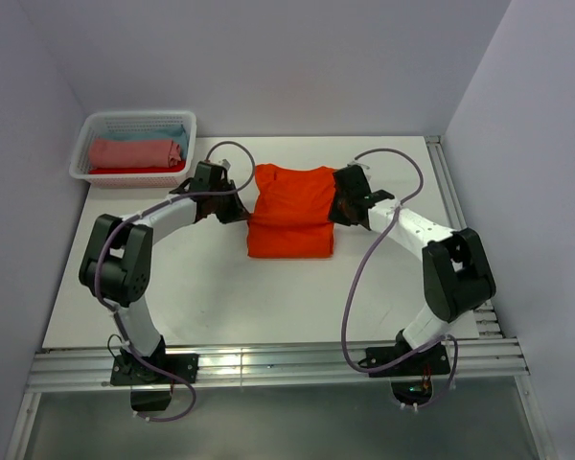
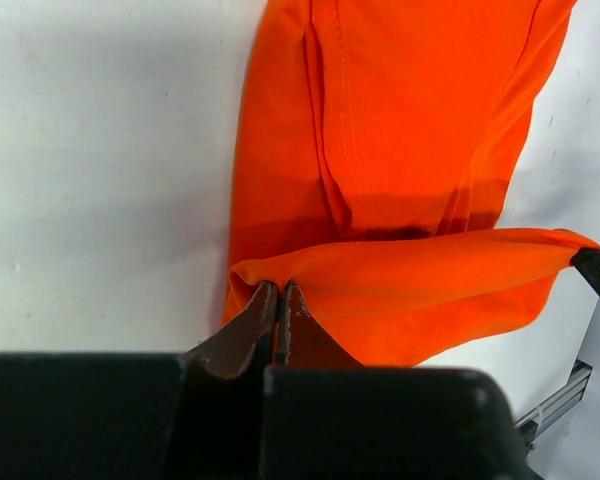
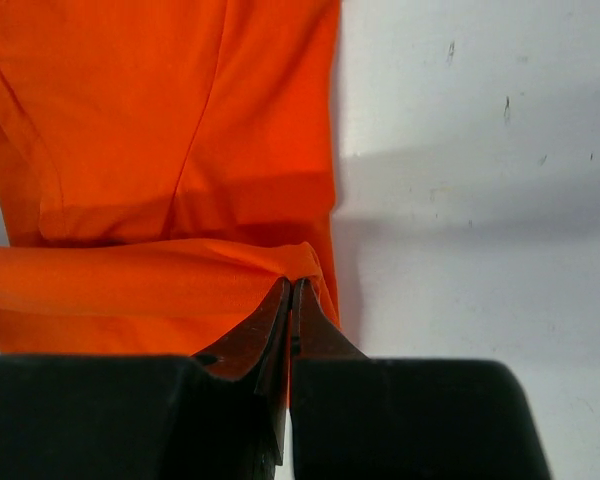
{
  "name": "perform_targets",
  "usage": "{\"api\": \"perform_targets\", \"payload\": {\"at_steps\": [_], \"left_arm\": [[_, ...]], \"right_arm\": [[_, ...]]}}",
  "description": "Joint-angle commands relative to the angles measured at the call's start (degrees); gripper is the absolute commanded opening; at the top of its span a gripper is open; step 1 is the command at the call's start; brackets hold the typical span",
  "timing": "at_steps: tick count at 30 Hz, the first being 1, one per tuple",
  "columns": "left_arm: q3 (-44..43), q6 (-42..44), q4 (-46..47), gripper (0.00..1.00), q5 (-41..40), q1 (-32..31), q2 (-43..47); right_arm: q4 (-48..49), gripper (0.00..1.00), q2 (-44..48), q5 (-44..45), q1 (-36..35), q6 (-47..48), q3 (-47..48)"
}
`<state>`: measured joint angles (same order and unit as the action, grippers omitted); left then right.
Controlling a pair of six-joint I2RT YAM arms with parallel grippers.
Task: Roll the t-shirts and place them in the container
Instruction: Fold the tshirt
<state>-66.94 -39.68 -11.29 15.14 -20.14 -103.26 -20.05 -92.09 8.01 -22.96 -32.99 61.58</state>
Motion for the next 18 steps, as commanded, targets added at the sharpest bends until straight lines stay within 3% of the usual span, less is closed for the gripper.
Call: {"api": "perform_targets", "payload": {"at_steps": [1,18], "left_arm": [[-3.5,0.8,2.5,0.00,0.7,0.9,-1.1],[-6.5,0.5,5.0,0.06,2.1,1.1,-6.3]], "right_arm": [[1.3,0.00,-1.3,1.4,1.6,1.4,3.7],[4.1,0.00,-7.2,2.2,3.5,-0.1,4.0]]}}
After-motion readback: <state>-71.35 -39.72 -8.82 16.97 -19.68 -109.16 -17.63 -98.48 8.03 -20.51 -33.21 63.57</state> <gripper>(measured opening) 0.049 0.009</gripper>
